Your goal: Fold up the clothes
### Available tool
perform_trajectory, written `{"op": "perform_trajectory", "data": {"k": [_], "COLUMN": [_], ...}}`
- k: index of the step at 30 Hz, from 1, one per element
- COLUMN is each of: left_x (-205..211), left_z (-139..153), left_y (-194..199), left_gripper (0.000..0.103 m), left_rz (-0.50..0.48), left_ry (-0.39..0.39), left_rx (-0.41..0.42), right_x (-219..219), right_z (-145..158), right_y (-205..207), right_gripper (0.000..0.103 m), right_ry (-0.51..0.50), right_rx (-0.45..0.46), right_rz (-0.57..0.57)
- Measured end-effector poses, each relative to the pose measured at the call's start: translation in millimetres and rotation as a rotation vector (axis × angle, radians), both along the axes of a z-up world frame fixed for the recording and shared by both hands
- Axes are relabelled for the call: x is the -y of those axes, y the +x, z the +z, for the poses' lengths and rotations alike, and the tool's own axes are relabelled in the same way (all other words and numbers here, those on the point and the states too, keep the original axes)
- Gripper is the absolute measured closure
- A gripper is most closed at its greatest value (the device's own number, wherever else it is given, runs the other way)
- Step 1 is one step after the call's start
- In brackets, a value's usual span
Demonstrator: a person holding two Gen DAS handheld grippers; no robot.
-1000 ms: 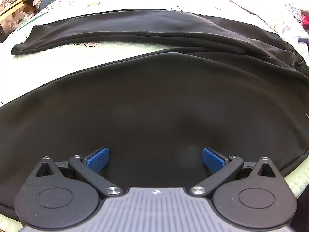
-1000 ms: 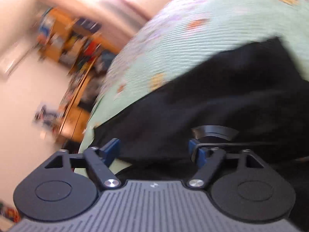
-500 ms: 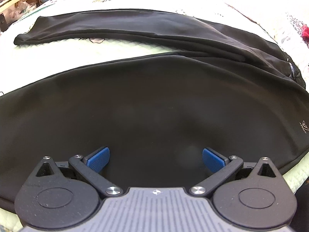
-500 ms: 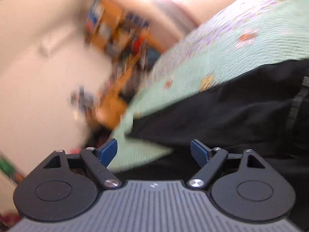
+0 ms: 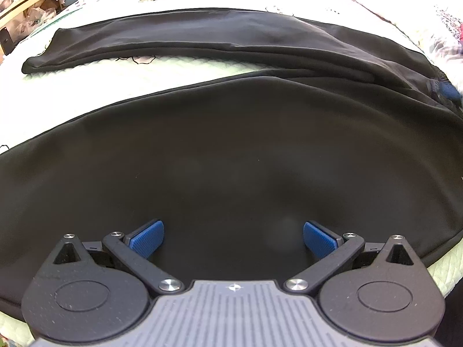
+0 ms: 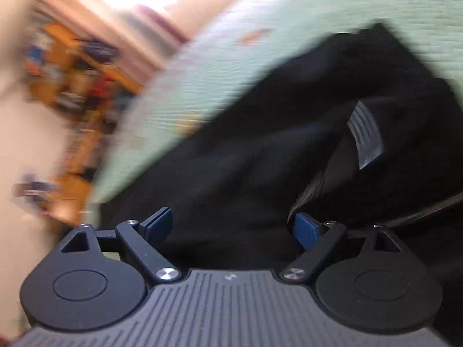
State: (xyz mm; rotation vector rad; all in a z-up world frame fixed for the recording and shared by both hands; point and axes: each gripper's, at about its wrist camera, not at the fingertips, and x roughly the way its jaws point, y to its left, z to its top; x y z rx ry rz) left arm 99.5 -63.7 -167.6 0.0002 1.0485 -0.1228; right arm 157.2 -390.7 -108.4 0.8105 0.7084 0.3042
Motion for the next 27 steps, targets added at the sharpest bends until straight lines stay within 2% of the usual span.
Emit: {"op": "perform_trajectory", "data": {"k": [3, 5, 7, 9, 12, 14, 16, 19, 23, 24, 26, 27], "left_x": [-2, -5, -7, -6, -7, -10, -12, -9, -2, 0, 3, 3], "left_z": [2, 2, 2, 3, 3, 4, 4, 4, 3, 3, 4, 4], "left_y": [-1, -2, -3, -5, -8, -10, -9, -9, -13, -14, -16, -16], "left_gripper": [0.001, 0.001, 0.001, 0.001, 0.001, 0.001, 0.001, 0.001, 0.001, 0.001, 0.001, 0.001], "left_rz": [0.008, 0.017, 0.025, 0.024, 0.017, 0.023, 0.033, 0.048, 0.052, 0.047, 0.050, 0.054], "left_ry": [-0.017, -0.034, -0.046, -0.048, -0.048, -0.056, -0.061, -0.056, -0.028, -0.022, -0.011, -0.008], "left_rx": [-0.006, -0.006, -0.004, -0.001, 0.001, 0.000, -0.005, -0.011, -0.021, -0.025, -0.036, -0.043], "right_x": [-23, -37, -56, -63, -35, 1, 46, 104, 140, 141, 139, 134], "right_z": [19, 28, 40, 35, 15, 7, -5, -30, -71, -76, -81, -80], "right_y": [4, 0, -20, -49, -105, -151, -207, -258, -248, -245, -234, -224], "right_gripper": [0.014, 0.013, 0.013, 0.013, 0.014, 0.014, 0.013, 0.012, 0.012, 0.012, 0.000, 0.002], "right_ry": [0.213, 0.223, -0.019, -0.140, -0.081, -0.056, 0.015, 0.033, 0.127, 0.130, 0.112, 0.075], "right_rx": [0.105, 0.098, 0.078, 0.045, 0.035, 0.081, 0.134, 0.056, -0.087, -0.077, -0.030, -0.021], "right_rz": [0.111, 0.235, 0.237, 0.258, 0.204, 0.018, -0.252, -0.574, -0.633, -0.646, -0.658, -0.627]}}
